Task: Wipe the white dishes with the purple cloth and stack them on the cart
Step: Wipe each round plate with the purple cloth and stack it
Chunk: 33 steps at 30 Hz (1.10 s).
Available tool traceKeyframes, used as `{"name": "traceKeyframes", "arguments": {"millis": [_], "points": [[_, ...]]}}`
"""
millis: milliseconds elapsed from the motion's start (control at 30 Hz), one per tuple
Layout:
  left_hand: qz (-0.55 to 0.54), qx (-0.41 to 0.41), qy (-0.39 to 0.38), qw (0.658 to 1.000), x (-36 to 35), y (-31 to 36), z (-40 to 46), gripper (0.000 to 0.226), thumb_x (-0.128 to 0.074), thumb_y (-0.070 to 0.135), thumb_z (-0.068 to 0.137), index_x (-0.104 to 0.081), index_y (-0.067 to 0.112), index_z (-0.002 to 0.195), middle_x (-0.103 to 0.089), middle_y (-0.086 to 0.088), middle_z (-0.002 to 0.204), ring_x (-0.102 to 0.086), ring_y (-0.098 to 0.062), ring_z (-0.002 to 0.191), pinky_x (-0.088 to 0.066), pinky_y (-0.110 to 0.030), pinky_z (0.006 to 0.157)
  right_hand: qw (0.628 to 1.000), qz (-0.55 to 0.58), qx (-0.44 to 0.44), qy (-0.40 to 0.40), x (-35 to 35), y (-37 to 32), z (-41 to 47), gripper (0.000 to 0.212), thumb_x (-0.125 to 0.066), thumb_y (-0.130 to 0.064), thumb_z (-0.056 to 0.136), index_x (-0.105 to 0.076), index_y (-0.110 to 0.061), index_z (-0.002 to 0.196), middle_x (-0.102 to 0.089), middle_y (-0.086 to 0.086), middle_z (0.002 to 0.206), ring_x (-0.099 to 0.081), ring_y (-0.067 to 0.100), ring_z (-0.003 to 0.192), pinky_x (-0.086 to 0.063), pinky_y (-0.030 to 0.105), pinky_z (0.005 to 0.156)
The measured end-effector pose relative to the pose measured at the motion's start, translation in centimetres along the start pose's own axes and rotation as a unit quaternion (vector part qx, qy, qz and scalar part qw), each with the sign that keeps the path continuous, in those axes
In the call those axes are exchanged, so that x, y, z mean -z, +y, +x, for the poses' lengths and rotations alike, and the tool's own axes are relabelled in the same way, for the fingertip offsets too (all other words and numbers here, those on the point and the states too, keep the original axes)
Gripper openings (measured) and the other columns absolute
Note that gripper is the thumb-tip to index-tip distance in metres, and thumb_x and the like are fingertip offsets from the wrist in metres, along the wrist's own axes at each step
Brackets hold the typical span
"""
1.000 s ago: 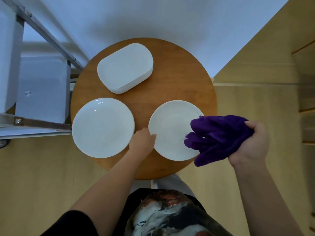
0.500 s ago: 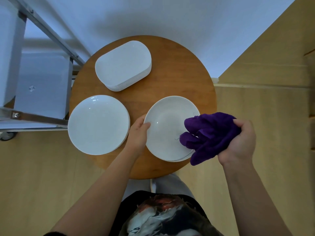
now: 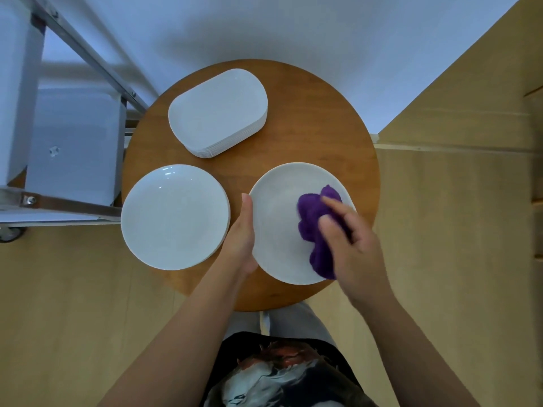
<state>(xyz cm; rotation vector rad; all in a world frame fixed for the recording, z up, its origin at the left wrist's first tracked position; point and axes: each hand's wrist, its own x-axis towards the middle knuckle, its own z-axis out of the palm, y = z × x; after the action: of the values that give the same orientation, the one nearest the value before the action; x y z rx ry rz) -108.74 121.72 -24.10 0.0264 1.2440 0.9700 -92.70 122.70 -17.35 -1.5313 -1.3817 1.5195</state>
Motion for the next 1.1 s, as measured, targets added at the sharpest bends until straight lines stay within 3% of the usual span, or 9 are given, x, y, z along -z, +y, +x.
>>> {"name": "traceKeyframes", "arguments": {"millis": [67, 167, 233, 333, 433, 600, 800, 933, 1100], "points": [[-0.039, 0.027, -0.002, 0.999, 0.5, 0.7, -0.7, 0.060, -0.030, 0.069, 0.088, -0.071, 0.030, 0.105, -0.072, -0.008, 0.108, -0.070, -0.024, 0.097, -0.058, -0.040, 0.074, 0.973, -0.189, 0.098, -0.095, -1.7, 0.0, -0.4, 0.043, -0.052, -0.049, 0.083, -0.049, -0.045, 0.125, -0.044, -0.012, 0.131, -0.034, -0.005, 0.123, -0.022, 0.006, 0.103], [-0.062, 0.048, 0.014, 0.997, 1.8, 1.8, -1.9, 0.057, -0.041, 0.070, 0.082, -0.074, 0.027, 0.098, -0.072, -0.011, 0.104, -0.071, -0.025, 0.093, -0.058, -0.039, 0.071, 0.815, -0.490, 0.262, -0.167, -3.3, 1.1, 0.3, 0.060, -0.051, -0.053, 0.087, -0.040, -0.031, 0.141, -0.030, 0.013, 0.150, -0.014, 0.031, 0.143, 0.000, 0.043, 0.113], [-0.069, 0.049, 0.008, 0.996, 2.8, 2.6, -2.6, 0.054, -0.044, 0.069, 0.080, -0.076, 0.027, 0.096, -0.072, -0.011, 0.104, -0.071, -0.026, 0.092, -0.058, -0.039, 0.069, 0.749, -0.547, 0.318, -0.196, -4.0, 1.3, 1.1, 0.059, -0.043, -0.053, 0.091, -0.032, -0.030, 0.145, -0.028, 0.012, 0.153, -0.007, 0.033, 0.142, -0.001, 0.057, 0.108], [-0.063, 0.033, 0.008, 0.997, 4.0, 3.3, -3.5, 0.046, -0.050, 0.066, 0.076, -0.076, 0.031, 0.090, -0.073, -0.008, 0.103, -0.071, -0.022, 0.093, -0.058, -0.037, 0.070, 0.690, -0.577, 0.382, -0.212, -5.9, 1.3, 2.1, 0.053, -0.031, -0.048, 0.093, -0.039, -0.029, 0.142, -0.041, 0.010, 0.146, -0.025, 0.034, 0.139, -0.015, 0.063, 0.104], [-0.052, 0.000, 0.011, 0.999, 4.6, 3.7, -4.2, 0.039, -0.048, 0.062, 0.083, -0.076, 0.035, 0.087, -0.074, -0.004, 0.098, -0.071, -0.018, 0.089, -0.058, -0.032, 0.065, 0.691, -0.566, 0.405, -0.195, -7.8, 1.3, 2.9, 0.051, -0.033, -0.049, 0.090, -0.049, -0.031, 0.135, -0.045, 0.013, 0.142, -0.036, 0.040, 0.133, -0.019, 0.067, 0.100], [-0.065, -0.023, 0.028, 0.997, 5.4, 4.5, -5.2, 0.048, -0.058, 0.058, 0.075, -0.066, 0.030, 0.114, -0.072, -0.006, 0.107, -0.070, -0.022, 0.097, -0.058, -0.039, 0.074, 0.728, -0.530, 0.409, -0.150, -9.5, 1.3, 3.4, 0.050, -0.038, -0.051, 0.088, -0.047, -0.035, 0.134, -0.046, 0.014, 0.140, -0.038, 0.043, 0.131, -0.019, 0.069, 0.100], [-0.043, -0.070, 0.031, 0.996, 5.9, 5.5, -5.8, 0.052, -0.059, 0.064, 0.065, -0.063, 0.038, 0.110, -0.072, -0.001, 0.105, -0.066, -0.023, 0.102, -0.057, -0.041, 0.080, 0.763, -0.532, 0.361, -0.066, -11.2, 0.5, 4.0, 0.051, -0.040, -0.051, 0.088, -0.042, -0.034, 0.136, -0.045, 0.016, 0.141, -0.034, 0.042, 0.133, -0.017, 0.065, 0.104], [-0.037, -0.073, 0.004, 0.997, 6.0, 5.7, -6.5, 0.066, -0.049, 0.067, 0.068, -0.057, 0.033, 0.124, -0.068, -0.004, 0.117, -0.063, -0.024, 0.111, -0.053, -0.043, 0.090, 0.785, -0.539, 0.306, 0.010, -11.3, -0.3, 4.6, 0.055, -0.037, -0.053, 0.087, -0.030, -0.033, 0.138, -0.044, 0.016, 0.142, -0.034, 0.041, 0.133, -0.019, 0.062, 0.106], [-0.085, -0.074, 0.022, 0.993, 6.7, 5.6, -6.9, 0.057, -0.047, 0.068, 0.067, -0.056, 0.040, 0.116, -0.070, 0.000, 0.111, -0.067, -0.023, 0.103, -0.054, -0.046, 0.088, 0.781, -0.573, 0.234, 0.087, -10.6, -0.7, 4.4, 0.060, -0.034, -0.052, 0.090, -0.038, -0.022, 0.143, -0.038, 0.019, 0.146, -0.030, 0.044, 0.135, -0.015, 0.057, 0.108]]}}
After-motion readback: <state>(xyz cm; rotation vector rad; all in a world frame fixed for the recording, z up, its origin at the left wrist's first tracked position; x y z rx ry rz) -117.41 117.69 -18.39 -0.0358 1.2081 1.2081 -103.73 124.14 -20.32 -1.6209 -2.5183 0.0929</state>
